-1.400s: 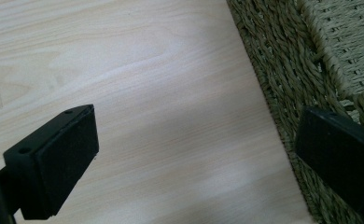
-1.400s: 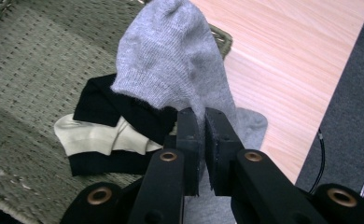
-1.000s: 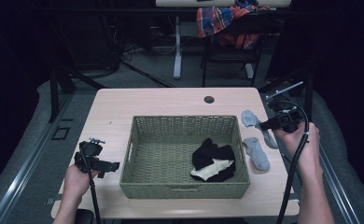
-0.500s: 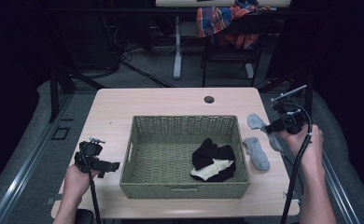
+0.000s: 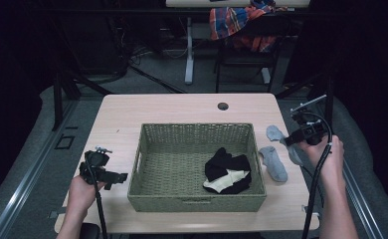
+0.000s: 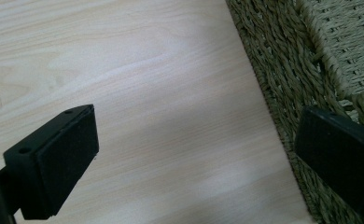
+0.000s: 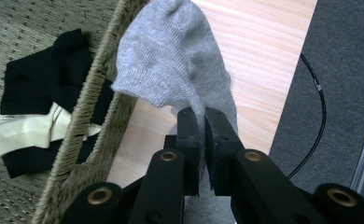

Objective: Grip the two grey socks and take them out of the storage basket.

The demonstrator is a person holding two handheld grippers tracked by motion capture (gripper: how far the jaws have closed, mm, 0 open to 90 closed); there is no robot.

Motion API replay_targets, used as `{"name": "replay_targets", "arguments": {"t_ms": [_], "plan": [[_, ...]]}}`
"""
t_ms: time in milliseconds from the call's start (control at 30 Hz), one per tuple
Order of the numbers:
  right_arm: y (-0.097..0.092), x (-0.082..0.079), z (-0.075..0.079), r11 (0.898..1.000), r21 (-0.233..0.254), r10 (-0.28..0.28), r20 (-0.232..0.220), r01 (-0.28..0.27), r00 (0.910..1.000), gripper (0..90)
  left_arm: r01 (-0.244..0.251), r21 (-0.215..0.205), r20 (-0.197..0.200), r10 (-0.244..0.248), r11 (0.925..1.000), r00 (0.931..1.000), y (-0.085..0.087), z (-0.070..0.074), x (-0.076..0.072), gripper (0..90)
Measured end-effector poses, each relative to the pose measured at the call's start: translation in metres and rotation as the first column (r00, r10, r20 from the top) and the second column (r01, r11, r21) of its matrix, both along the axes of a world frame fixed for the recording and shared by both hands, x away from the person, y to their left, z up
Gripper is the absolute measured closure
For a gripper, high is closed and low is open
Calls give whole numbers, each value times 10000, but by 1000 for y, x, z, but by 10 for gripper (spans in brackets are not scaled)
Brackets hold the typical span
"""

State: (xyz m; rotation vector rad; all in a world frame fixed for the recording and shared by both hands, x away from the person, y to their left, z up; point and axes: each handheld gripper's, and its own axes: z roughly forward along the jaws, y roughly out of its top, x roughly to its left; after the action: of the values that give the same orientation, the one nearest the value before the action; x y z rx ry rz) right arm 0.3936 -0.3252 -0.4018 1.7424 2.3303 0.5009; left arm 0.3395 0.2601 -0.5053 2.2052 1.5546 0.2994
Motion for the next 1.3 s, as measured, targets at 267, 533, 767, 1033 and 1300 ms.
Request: {"name": "replay_targets", "arguments": {"t_ms": [267, 533, 767, 1033, 1300], "plan": [[-3, 5, -13, 10000, 1, -28, -241, 28, 9997, 858, -7, -16, -12, 7, 10000, 10000, 0, 0, 0, 3], [-5, 11, -28, 10000, -26, -14, -639, 12, 9980, 858, 24, -28, -7, -24, 10000, 10000, 0, 0, 0, 3], [-4, 14, -46, 10000, -49, -3, -978, -2, 9952, 858, -10, -31, 6, 10, 10000, 10000, 1, 0, 0, 4], [-2, 19, -62, 9999, -129, -40, -1238, 24, 9923, 859, 3, -27, 23, -3, 10000, 10000, 0, 0, 0, 4], [-5, 22, -71, 10000, -66, 44, -1326, -54, 9912, 859, -3, -62, 24, 3, 10000, 10000, -1, 0, 0, 4]]}}
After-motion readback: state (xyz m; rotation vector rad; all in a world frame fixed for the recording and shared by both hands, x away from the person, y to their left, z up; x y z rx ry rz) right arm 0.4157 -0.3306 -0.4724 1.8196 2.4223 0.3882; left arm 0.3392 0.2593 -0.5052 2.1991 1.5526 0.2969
